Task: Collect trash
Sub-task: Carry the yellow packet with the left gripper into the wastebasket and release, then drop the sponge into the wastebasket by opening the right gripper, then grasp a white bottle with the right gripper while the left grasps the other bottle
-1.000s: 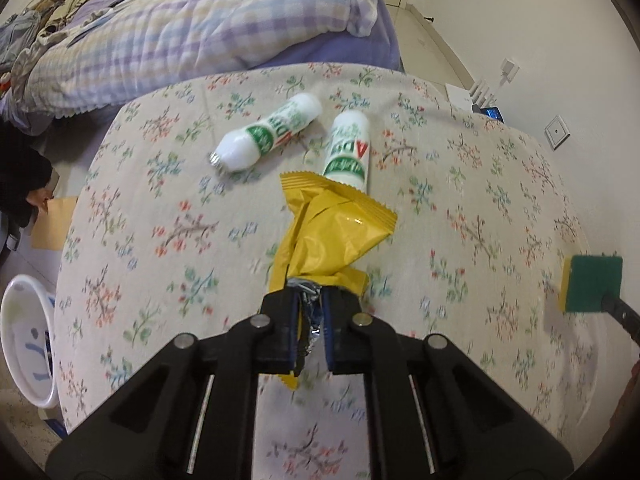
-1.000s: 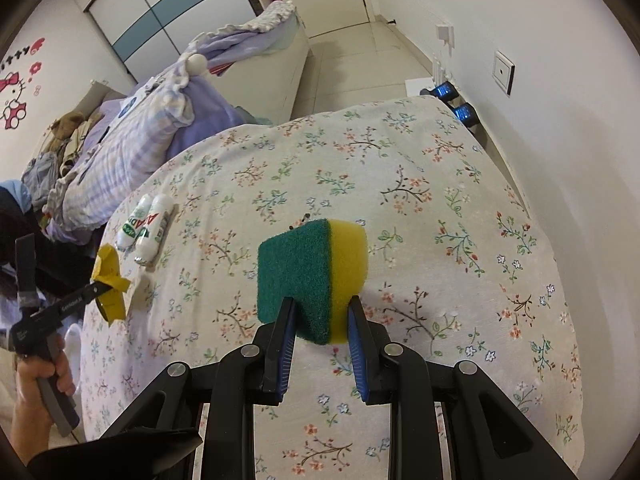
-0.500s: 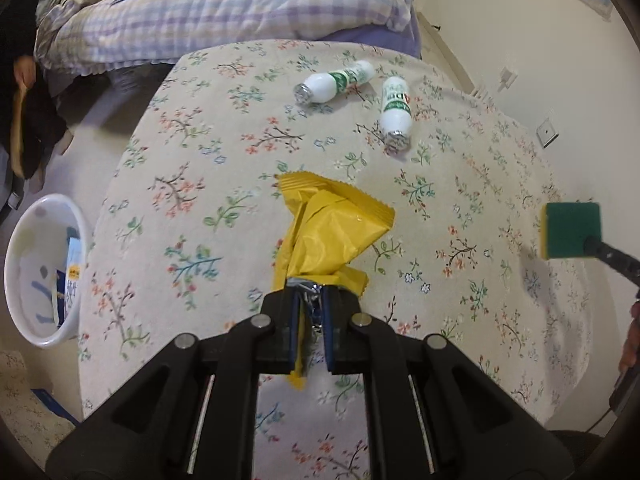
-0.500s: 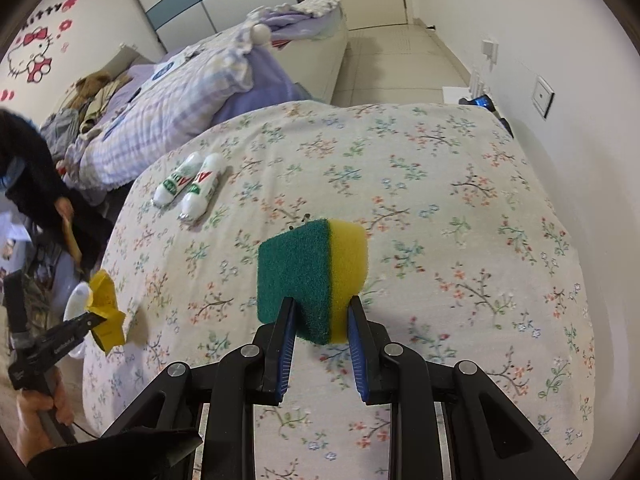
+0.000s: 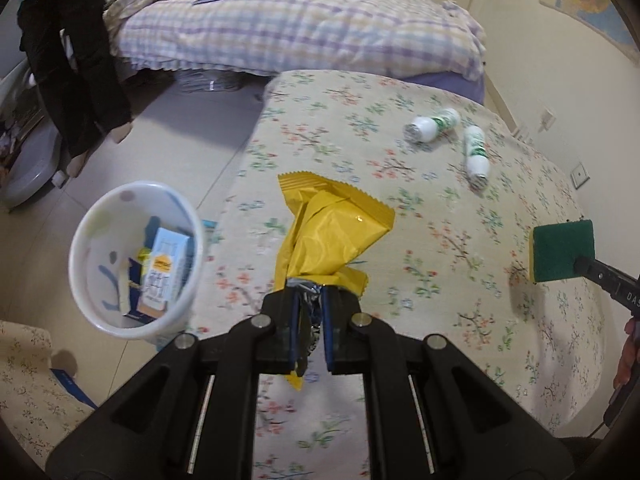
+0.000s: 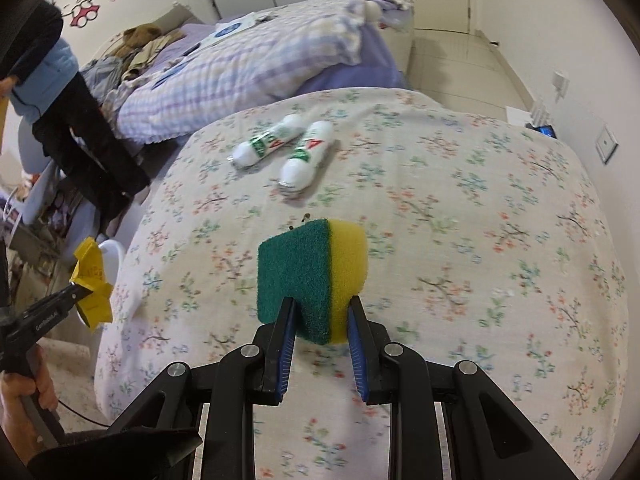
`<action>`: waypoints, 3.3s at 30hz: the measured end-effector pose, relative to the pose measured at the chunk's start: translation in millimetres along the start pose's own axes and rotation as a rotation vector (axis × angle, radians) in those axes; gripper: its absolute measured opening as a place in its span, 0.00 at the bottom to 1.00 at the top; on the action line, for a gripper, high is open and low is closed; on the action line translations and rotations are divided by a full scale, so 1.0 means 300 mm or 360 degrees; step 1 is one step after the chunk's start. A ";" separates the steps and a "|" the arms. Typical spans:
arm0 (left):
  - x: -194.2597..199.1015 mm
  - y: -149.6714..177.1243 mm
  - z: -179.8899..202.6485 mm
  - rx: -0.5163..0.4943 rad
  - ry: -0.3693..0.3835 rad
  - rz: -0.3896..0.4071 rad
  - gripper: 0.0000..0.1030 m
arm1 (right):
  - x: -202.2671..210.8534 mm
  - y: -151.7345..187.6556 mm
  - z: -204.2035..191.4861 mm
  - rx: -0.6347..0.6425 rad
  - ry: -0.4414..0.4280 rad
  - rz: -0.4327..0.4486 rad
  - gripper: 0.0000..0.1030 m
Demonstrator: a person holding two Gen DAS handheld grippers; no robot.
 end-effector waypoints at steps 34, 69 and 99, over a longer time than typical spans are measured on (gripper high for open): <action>0.002 0.240 -0.608 0.0406 -0.0429 -0.0183 0.87 | -0.329 0.224 -0.877 0.0375 -0.0365 -0.0231 0.25; 0.037 0.264 -0.632 0.0469 -0.0435 -0.0186 0.87 | -0.392 0.195 -0.917 0.0448 -0.0312 -0.0100 0.77; -0.202 -0.109 -0.333 0.0096 -0.0391 -0.0145 0.87 | -0.464 -0.385 -0.170 -0.0135 0.0158 0.0235 0.73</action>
Point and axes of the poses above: each gripper's, at about its wrist camera, not at the fingertips, and x roughly against the way its jaws point, z to its right, y to its underside, the point moved 6 cm from there along -x, roughly the way its jaws point, and after that the axes turned 13 degrees about -x, right-handed, at the moved point
